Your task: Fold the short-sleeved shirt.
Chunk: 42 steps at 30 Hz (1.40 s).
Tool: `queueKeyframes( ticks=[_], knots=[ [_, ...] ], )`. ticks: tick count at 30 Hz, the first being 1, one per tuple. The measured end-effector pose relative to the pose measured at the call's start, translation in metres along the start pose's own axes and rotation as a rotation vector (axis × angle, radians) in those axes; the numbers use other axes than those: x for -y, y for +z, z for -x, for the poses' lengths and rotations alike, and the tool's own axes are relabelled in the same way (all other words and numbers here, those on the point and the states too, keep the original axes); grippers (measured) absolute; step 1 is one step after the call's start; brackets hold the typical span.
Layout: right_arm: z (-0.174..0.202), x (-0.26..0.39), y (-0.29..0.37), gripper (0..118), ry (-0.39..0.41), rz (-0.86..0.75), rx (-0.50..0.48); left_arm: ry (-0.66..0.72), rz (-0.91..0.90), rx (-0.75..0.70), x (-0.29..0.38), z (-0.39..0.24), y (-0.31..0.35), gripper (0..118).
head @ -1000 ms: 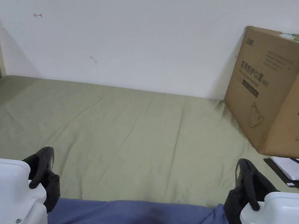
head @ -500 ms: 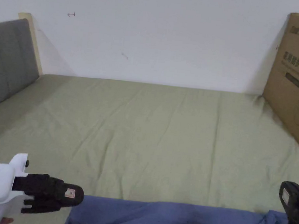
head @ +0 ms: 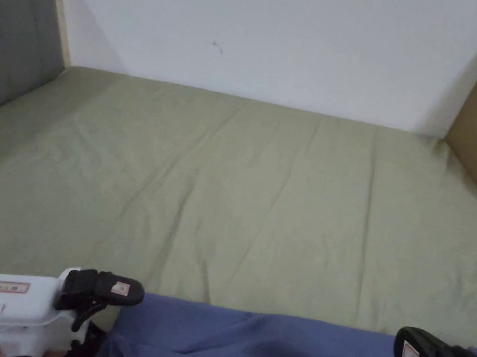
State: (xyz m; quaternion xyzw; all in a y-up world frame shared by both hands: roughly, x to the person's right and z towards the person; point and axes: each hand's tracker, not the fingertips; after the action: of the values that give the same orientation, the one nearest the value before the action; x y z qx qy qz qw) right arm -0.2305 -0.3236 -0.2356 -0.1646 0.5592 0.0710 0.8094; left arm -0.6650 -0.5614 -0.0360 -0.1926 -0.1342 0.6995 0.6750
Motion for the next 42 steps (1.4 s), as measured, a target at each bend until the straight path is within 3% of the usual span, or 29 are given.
queueKeyframes(
  ticks=[2, 3, 4, 5, 6, 7, 8, 12, 15, 20, 22, 25, 30, 31, 32, 33, 34, 41, 42],
  knots=[
    [0.003, 0.002, -0.007, 3, 0.003, 0.014, -0.001, -0.021, -0.030, -0.091, -0.003, 0.003, -0.030, 116],
    [0.005, 0.003, -0.009, 3, -0.004, 0.024, -0.003, -0.047, -0.075, -0.149, -0.002, 0.003, -0.041, 97],
    [0.004, 0.003, -0.010, 3, -0.013, 0.033, -0.009, -0.090, -0.116, -0.237, -0.001, 0.001, -0.051, 52],
    [0.003, 0.003, -0.011, 3, -0.020, 0.038, -0.011, -0.126, -0.153, -0.418, 0.001, 0.005, -0.064, 2],
    [0.002, 0.003, -0.010, 3, -0.025, 0.040, -0.010, -0.130, -0.173, -0.671, 0.004, 0.020, -0.078, 2],
    [0.000, 0.004, -0.009, 3, -0.028, 0.043, -0.006, -0.095, -0.211, -0.358, 0.011, 0.023, -0.071, 2],
    [-0.001, 0.004, -0.009, 3, -0.030, 0.049, -0.001, -0.090, -0.236, -0.376, 0.018, -0.006, -0.016, 2],
    [-0.011, 0.003, -0.003, 3, -0.060, 0.071, 0.014, -0.135, -0.188, -0.545, 0.026, -0.044, -0.027, 2],
    [-0.022, 0.003, 0.004, 3, -0.083, 0.069, 0.018, -0.280, -0.145, -0.709, 0.039, -0.080, -0.025, 3],
    [-0.034, 0.006, 0.017, 3, -0.105, 0.042, 0.028, -0.405, -0.193, -1.277, 0.039, -0.116, -0.020, 3],
    [-0.039, 0.009, 0.023, 3, -0.118, 0.029, 0.042, -0.453, -0.223, -1.419, 0.048, -0.123, -0.037, 3],
    [-0.050, 0.012, 0.034, 3, -0.152, 0.019, 0.037, -0.504, -0.199, -1.368, 0.064, -0.145, -0.080, 3],
    [-0.067, 0.019, 0.056, 3, -0.143, -0.002, 0.087, -0.413, -0.067, -0.947, 0.072, -0.167, -0.176, 5],
    [-0.070, 0.020, 0.061, 3, -0.129, -0.006, 0.110, -0.382, -0.019, -0.863, 0.073, -0.170, -0.196, 17],
    [-0.073, 0.020, 0.065, 3, -0.123, -0.005, 0.124, -0.358, 0.007, -0.818, 0.073, -0.171, -0.214, 46],
    [-0.077, 0.021, 0.070, 3, -0.121, -0.008, 0.133, -0.333, 0.039, -0.794, 0.073, -0.170, -0.231, 94],
    [-0.080, 0.022, 0.074, 3, -0.120, -0.010, 0.142, -0.353, 0.062, -0.821, 0.073, -0.171, -0.245, 116],
    [-0.099, 0.031, 0.086, 3, -0.103, -0.024, 0.209, -0.487, 0.028, -0.955, 0.080, -0.181, -0.231, 114],
    [-0.101, 0.032, 0.085, 3, -0.116, -0.020, 0.209, -0.497, 0.019, -0.985, 0.080, -0.180, -0.221, 104]
  ],
)
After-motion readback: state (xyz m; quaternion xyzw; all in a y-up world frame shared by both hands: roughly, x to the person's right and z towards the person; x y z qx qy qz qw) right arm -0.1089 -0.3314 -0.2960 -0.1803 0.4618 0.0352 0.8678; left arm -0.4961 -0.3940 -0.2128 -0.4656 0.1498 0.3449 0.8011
